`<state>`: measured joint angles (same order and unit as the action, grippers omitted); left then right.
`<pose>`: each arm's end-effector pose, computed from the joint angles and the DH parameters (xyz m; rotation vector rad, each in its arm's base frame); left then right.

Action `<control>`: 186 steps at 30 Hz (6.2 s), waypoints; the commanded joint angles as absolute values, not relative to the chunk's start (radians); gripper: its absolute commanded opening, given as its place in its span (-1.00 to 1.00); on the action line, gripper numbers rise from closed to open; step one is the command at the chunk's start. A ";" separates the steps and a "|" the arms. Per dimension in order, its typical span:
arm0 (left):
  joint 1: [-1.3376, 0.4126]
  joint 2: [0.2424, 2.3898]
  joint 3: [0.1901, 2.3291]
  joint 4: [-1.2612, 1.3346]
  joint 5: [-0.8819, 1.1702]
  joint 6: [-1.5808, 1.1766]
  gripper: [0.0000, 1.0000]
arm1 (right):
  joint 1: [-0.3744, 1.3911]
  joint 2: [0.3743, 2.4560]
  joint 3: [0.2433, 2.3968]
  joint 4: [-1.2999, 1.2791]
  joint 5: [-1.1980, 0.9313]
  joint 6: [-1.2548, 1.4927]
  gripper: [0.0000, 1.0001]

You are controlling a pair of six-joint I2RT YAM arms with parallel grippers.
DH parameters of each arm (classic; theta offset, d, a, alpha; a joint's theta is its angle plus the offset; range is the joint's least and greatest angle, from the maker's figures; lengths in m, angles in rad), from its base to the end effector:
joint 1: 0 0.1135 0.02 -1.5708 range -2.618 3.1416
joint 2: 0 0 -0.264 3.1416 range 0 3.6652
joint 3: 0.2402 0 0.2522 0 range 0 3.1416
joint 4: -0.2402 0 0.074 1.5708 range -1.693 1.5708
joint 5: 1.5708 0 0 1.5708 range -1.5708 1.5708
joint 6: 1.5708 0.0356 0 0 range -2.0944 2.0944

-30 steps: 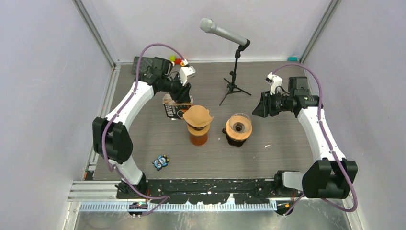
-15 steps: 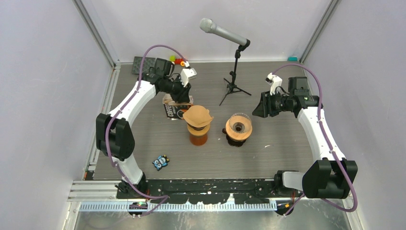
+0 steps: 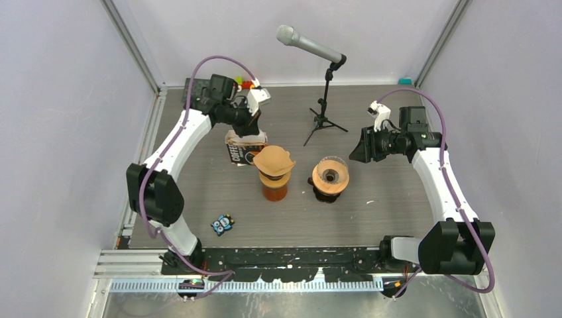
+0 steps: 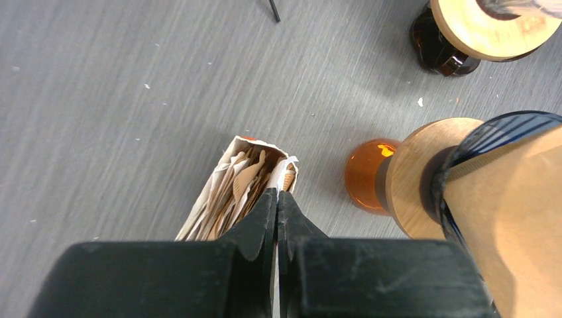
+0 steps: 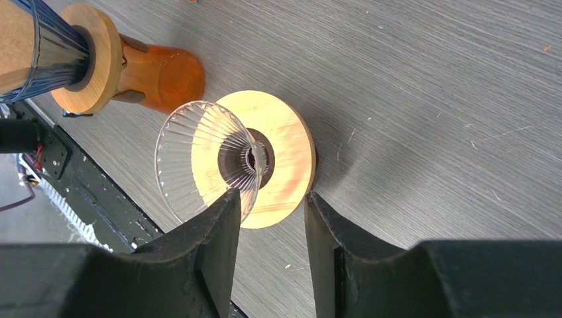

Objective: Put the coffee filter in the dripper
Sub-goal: Pick up the coffee filter from the coffee filter holder, then place the coffee filter in the coffee dripper.

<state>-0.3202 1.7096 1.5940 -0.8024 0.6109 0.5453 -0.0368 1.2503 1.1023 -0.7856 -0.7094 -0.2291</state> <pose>0.3442 -0.1357 0.3244 1.2163 2.0334 -0.6486 0.2487 0.0140 0.3061 -0.5056 2.2858 0.7514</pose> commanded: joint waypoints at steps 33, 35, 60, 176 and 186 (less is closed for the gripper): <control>-0.325 1.331 1.820 -0.602 1.017 -0.044 -1.00 | 0.250 1.265 1.589 -0.746 -0.845 -0.143 -0.02; -0.330 1.319 1.750 -0.457 1.031 -0.169 -1.00 | 0.268 1.241 1.557 -0.698 -0.914 -0.119 -0.02; -0.471 1.335 1.459 -0.006 1.034 -0.629 -1.00 | 0.390 1.144 1.262 -0.461 -1.037 -0.032 0.17; -0.666 1.339 1.352 -0.468 1.014 0.005 -1.00 | 0.349 1.062 1.304 -0.599 -0.962 -0.118 -0.33; -0.667 1.346 1.356 -0.466 1.011 0.005 -1.00 | 0.355 1.065 1.288 -0.581 -0.972 -0.105 -0.33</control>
